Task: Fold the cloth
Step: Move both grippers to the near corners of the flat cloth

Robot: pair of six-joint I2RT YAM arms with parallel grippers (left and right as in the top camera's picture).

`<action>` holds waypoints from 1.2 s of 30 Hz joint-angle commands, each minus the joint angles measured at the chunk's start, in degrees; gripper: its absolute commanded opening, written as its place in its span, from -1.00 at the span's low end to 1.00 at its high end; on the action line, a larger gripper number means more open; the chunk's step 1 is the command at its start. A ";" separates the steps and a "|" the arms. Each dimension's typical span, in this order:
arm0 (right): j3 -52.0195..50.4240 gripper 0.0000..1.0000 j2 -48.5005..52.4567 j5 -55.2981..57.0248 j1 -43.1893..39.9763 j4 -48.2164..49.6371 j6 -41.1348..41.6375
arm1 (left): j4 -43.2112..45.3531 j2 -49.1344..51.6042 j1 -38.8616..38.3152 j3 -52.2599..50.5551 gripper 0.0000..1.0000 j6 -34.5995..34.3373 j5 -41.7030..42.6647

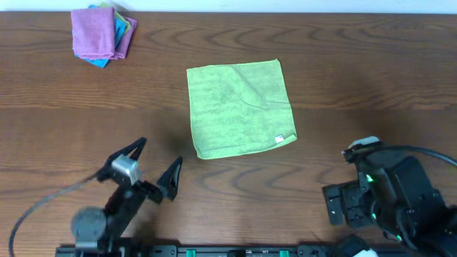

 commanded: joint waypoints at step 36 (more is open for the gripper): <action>-18.08 0.44 43.17 -39.85 -31.36 40.68 0.35 | -43.25 81.46 -10.88 41.38 0.82 -10.91 1.36</action>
